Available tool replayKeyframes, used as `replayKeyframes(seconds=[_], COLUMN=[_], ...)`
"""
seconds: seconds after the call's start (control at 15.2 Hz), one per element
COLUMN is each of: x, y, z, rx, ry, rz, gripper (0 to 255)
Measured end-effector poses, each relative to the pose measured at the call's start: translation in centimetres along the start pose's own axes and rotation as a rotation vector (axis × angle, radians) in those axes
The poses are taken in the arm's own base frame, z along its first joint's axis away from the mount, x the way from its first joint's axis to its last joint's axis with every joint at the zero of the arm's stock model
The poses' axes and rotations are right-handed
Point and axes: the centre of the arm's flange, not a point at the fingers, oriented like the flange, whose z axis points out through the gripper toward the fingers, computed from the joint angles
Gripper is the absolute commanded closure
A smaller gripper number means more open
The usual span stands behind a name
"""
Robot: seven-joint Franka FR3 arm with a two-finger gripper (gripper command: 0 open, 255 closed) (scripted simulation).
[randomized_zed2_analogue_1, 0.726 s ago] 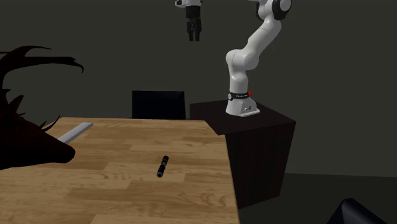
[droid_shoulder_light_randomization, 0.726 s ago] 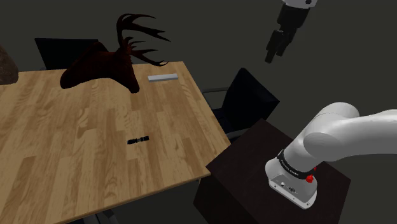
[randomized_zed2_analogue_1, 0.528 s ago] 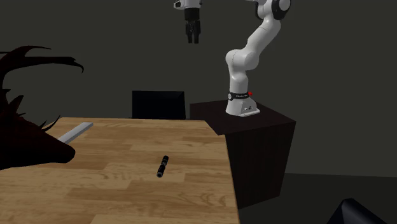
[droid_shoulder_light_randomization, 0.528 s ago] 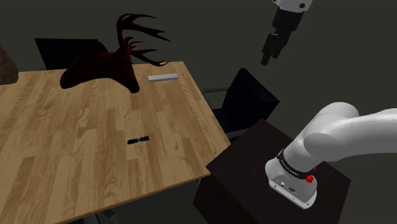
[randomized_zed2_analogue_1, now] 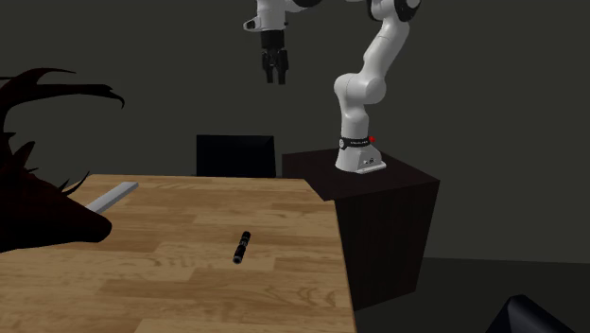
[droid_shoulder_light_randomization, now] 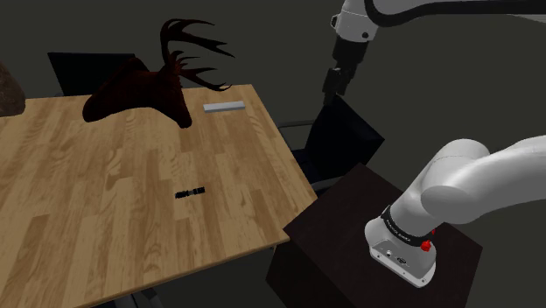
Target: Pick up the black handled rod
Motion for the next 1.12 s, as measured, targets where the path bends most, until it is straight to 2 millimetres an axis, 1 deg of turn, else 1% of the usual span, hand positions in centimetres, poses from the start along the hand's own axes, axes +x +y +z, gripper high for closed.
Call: replayKeyframes(seconds=[0.53, 0.79, 0.92, 0.99, 1.06, 1.12], x=[6.8, 10.1, 11.6, 12.3, 12.7, 13.7], y=[-4.8, -7.8, -9.0, -10.0, -11.0, -11.6], z=[6.3, 9.8, 11.3, 12.2, 12.8, 13.4], rx=[0.012, 0.018, 0.021, 0.022, 0.024, 0.025], ry=[-0.001, -0.002, -0.002, -0.003, -0.003, -0.003], rz=[-0.120, -0.180, -0.210, -0.224, -0.240, -0.255], gripper=[0, 0, 0, 0, 0, 0])
